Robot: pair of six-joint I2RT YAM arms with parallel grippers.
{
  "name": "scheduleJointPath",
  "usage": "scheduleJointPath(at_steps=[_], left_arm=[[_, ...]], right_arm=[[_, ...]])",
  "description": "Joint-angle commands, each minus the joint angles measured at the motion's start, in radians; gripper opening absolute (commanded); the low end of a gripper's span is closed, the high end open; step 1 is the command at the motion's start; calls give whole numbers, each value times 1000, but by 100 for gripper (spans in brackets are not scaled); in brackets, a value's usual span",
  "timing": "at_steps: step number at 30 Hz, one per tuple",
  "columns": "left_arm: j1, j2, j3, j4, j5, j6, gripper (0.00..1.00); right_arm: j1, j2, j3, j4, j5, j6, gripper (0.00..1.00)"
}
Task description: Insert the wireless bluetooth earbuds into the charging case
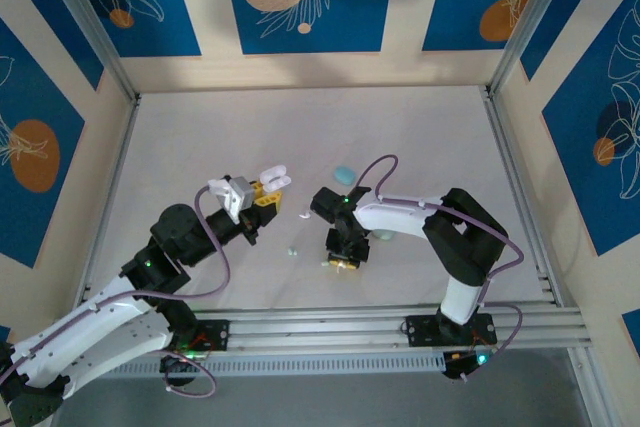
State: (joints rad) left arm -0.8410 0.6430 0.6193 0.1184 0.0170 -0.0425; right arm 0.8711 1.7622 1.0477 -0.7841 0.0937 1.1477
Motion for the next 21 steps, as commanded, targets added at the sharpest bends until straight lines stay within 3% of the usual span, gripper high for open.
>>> scheduleJointPath(at_steps=[1,7,13,17,21], left_arm=[[-5,-8,3,38,3,7,20],[-5,4,-5,43,10,3,20],[-6,51,-30,99,46,-31,20],[-4,115,-40,172,86,-60,20],[-6,188,-40,260,120,-90,20]], right_arm=[[3,14,13,7,-10,-13,27],[10,-86,38,-33,54,-51,25],[31,-366,80,-74,235,-117,25],[34,-568,114,12,307,-216,25],[40,-673,187,97,308,-300,25]])
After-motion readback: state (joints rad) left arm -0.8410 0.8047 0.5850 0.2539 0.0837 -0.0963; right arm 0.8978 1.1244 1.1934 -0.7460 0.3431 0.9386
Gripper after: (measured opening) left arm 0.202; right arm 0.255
